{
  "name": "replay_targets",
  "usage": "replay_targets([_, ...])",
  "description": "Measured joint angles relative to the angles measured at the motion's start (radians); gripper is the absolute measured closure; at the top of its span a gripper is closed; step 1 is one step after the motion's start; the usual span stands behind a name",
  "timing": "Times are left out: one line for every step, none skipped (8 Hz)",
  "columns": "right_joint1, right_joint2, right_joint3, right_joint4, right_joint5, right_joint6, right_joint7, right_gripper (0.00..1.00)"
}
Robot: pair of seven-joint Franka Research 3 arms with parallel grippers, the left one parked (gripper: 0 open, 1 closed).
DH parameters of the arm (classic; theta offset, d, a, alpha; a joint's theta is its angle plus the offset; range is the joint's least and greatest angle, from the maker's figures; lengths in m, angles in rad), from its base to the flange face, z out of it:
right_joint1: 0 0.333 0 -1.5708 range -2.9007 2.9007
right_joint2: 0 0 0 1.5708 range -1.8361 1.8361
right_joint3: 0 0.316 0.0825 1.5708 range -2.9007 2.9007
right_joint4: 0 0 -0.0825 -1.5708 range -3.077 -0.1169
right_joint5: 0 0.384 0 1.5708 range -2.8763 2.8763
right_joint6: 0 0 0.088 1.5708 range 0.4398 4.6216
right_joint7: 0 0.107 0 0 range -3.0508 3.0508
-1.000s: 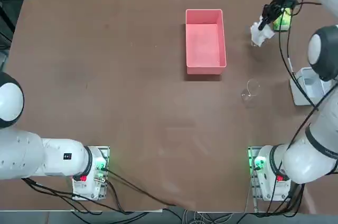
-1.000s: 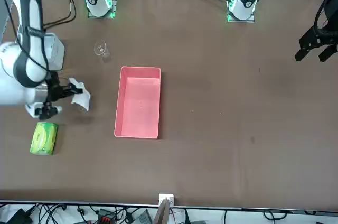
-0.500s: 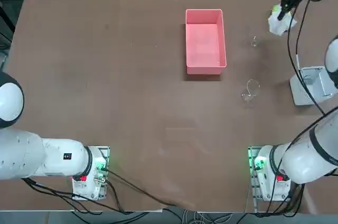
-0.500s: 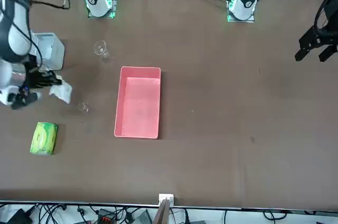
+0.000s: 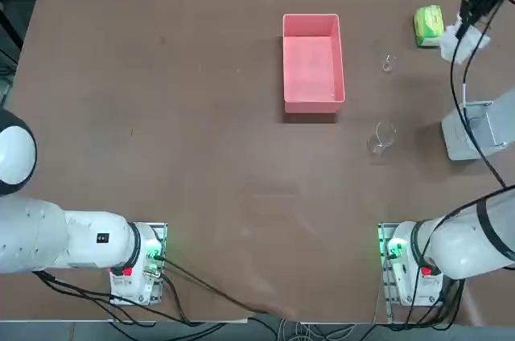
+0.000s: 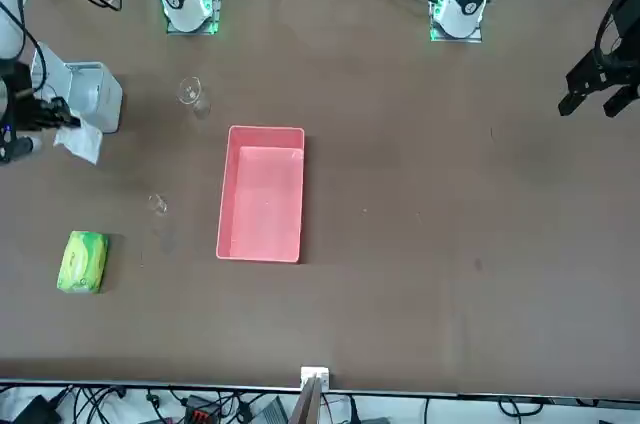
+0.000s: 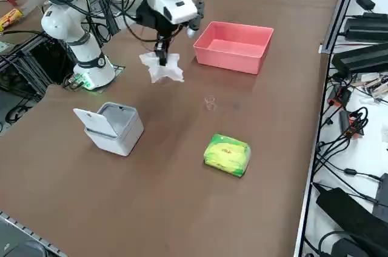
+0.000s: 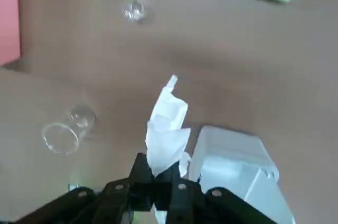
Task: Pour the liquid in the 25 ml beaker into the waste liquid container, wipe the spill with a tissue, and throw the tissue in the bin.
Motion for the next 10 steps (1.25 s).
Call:
replay_targets([-0.014,-0.048,-0.001,-0.056,-0.022,0.011,0.0,0.98])
replay_targets([-0.034,-0.097,-0.002,-0.114,-0.041,0.033,0.0,0.98])
replay_targets([-0.053,-0.146,-0.003,-0.173,-0.061,0.059,0.0,0.98])
replay_targets([-0.066,-0.185,-0.003,-0.221,-0.073,0.081,0.0,0.98])
replay_targets([-0.072,-0.21,-0.003,-0.248,-0.077,0.091,0.0,0.98])
replay_targets([-0.072,-0.222,-0.002,-0.259,-0.078,0.098,0.0,0.98])
replay_targets([-0.072,-0.224,0.001,-0.261,-0.078,0.109,0.001,0.98])
replay_targets([-0.072,-0.224,0.004,-0.261,-0.078,0.122,0.001,0.98])
replay_targets([-0.072,-0.224,0.008,-0.261,-0.078,0.133,0.004,0.98])
replay_targets([-0.071,-0.223,0.011,-0.262,-0.078,0.141,0.016,0.98])
